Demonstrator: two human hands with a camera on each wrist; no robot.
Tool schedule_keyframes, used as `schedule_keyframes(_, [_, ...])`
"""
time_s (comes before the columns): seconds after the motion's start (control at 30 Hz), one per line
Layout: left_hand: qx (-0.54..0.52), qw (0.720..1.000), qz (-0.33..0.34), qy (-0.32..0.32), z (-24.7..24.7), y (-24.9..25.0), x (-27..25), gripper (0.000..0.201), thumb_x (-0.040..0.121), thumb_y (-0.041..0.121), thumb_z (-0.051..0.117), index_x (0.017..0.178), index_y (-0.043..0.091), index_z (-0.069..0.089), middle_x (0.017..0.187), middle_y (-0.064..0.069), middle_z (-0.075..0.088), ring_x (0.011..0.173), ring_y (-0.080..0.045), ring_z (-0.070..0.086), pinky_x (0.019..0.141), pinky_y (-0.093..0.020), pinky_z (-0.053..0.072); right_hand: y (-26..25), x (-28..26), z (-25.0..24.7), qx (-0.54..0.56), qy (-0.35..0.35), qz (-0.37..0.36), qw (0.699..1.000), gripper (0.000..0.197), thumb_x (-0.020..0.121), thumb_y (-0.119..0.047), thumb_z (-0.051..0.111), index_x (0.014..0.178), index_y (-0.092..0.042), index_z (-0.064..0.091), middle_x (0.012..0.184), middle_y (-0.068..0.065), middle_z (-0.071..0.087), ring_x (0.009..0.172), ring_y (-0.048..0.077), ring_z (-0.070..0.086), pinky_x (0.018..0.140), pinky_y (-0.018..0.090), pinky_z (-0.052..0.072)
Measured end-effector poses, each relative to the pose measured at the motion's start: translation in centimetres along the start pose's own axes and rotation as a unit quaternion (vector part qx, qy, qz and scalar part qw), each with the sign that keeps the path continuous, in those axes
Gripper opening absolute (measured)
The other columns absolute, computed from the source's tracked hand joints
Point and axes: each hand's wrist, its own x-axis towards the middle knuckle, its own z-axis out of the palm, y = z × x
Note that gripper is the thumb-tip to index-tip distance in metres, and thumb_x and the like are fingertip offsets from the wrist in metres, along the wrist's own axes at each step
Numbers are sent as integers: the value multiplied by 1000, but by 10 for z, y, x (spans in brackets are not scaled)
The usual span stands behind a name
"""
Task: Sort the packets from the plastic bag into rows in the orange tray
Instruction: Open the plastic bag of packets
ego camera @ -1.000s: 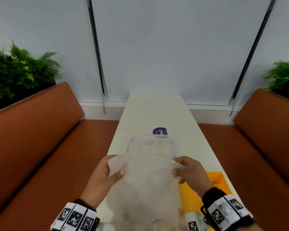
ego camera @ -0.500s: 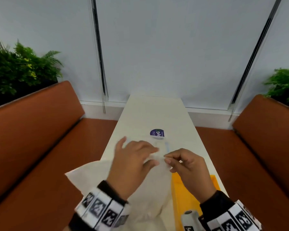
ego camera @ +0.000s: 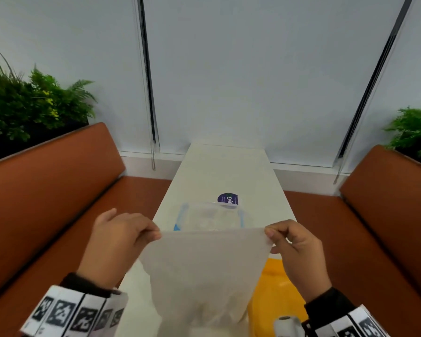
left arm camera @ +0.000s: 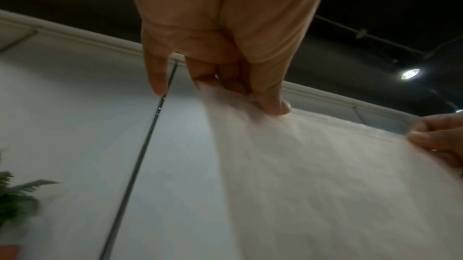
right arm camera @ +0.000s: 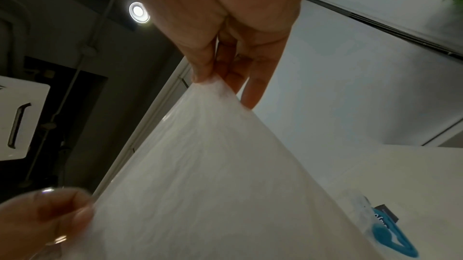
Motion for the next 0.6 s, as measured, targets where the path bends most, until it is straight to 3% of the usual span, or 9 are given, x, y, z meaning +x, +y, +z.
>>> schedule_keyframes(0.07, [0, 1000, -26, 10, -6, -5, -6, 9, 77, 34, 70, 69, 34, 66, 66, 19, 64, 62, -1, 55, 92, -49, 40, 1, 1, 2, 4, 1, 3, 1000, 21, 86, 1, 61, 72, -14, 66, 74, -3, 65, 73, 7, 60, 54, 13, 51])
schedule_keyframes(0.13, [1, 999, -47, 14, -7, -6, -9, 12, 73, 23, 75, 69, 31, 67, 65, 16, 64, 59, -1, 53, 89, -49, 42, 1, 1, 6, -19, 5, -15, 1000, 24, 87, -2, 63, 73, -22, 63, 80, -9, 65, 78, 6, 60, 57, 16, 53])
schedule_keyframes(0.23, [-28, 999, -30, 19, -4, -3, -11, 13, 74, 21, 75, 69, 29, 66, 62, 20, 58, 55, 3, 51, 76, -42, 50, -11, 1, 12, -144, 28, -169, 975, 8, 85, -27, 63, 91, -29, 58, 91, -21, 61, 92, 0, 53, 78, 12, 46])
schedule_keyframes(0.3, [-58, 998, -19, 14, -1, -1, -10, 11, 78, 25, 72, 69, 29, 66, 62, 19, 59, 57, 0, 56, 66, -33, 52, -17, 2, 23, -236, -5, -286, 929, 23, 80, -36, 60, 101, -28, 57, 99, -12, 62, 98, 8, 51, 88, 21, 36])
schedule_keyframes(0.37, [-90, 996, -22, 5, 0, 0, -9, 10, 77, 24, 72, 70, 28, 67, 64, 17, 62, 60, -1, 58, 60, -21, 48, -20, 3, 38, -276, -42, -339, 898, 19, 79, -36, 61, 96, -27, 62, 91, -8, 66, 92, 12, 52, 84, 28, 34])
schedule_keyframes(0.43, [-111, 993, -28, -2, 0, 2, -8, 9, 76, 22, 72, 70, 27, 67, 66, 17, 63, 62, 0, 59, 58, -13, 43, -18, 3, 52, -290, -66, -362, 883, 7, 78, -29, 63, 83, -27, 67, 81, -8, 64, 84, 12, 49, 77, 28, 33])
schedule_keyframes(0.53, [-115, 993, -29, -21, 2, -2, -8, 12, 77, 22, 72, 70, 29, 66, 68, 18, 64, 63, 0, 59, 59, -8, 40, -16, 2, 62, -317, -87, -355, 875, 11, 70, -17, 72, 68, -26, 65, 75, -9, 62, 77, 11, 45, 68, 26, 31])
schedule_keyframes(0.6, [-112, 992, -33, -36, 2, -7, -9, 15, 76, 20, 72, 69, 31, 66, 67, 21, 63, 65, -2, 61, 57, -6, 42, -18, 3, 63, -335, -94, -341, 873, 11, 70, -24, 71, 63, -26, 62, 74, -10, 61, 76, 11, 44, 64, 25, 34])
